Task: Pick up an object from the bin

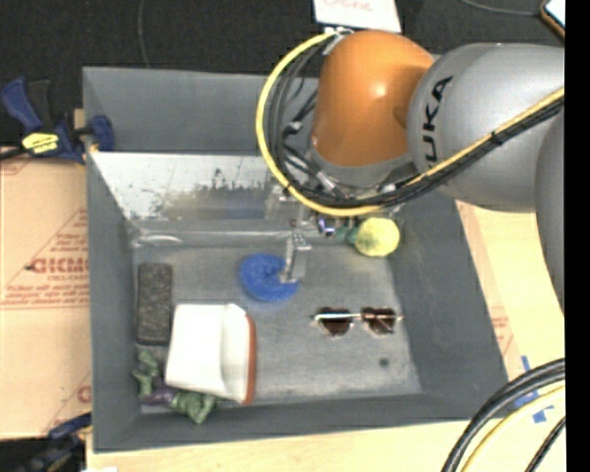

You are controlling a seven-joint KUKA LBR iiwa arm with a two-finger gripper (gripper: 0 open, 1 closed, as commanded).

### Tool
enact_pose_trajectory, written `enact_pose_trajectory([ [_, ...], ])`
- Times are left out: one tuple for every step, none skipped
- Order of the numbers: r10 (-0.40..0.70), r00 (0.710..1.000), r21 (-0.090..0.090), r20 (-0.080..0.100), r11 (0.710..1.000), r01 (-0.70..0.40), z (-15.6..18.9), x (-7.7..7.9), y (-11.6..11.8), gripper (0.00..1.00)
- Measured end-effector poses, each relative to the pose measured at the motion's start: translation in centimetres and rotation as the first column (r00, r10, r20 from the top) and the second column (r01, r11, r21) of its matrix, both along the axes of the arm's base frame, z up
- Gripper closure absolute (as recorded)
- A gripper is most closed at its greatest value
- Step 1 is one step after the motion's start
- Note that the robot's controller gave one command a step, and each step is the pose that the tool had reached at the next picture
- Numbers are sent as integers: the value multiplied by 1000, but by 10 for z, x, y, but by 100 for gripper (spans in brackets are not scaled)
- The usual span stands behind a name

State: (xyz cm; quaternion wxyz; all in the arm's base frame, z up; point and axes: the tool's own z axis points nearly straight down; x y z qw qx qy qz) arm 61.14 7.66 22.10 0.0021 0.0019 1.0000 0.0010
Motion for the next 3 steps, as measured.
enact_pose_trajectory([
  [0,1000,0,0,1000,0,0,0,0,0],
  [-22,1000,2,3,1000,22,-50,43,3,0],
  [7,1000,0,13,1000,-7,-86,39,-56,0],
])
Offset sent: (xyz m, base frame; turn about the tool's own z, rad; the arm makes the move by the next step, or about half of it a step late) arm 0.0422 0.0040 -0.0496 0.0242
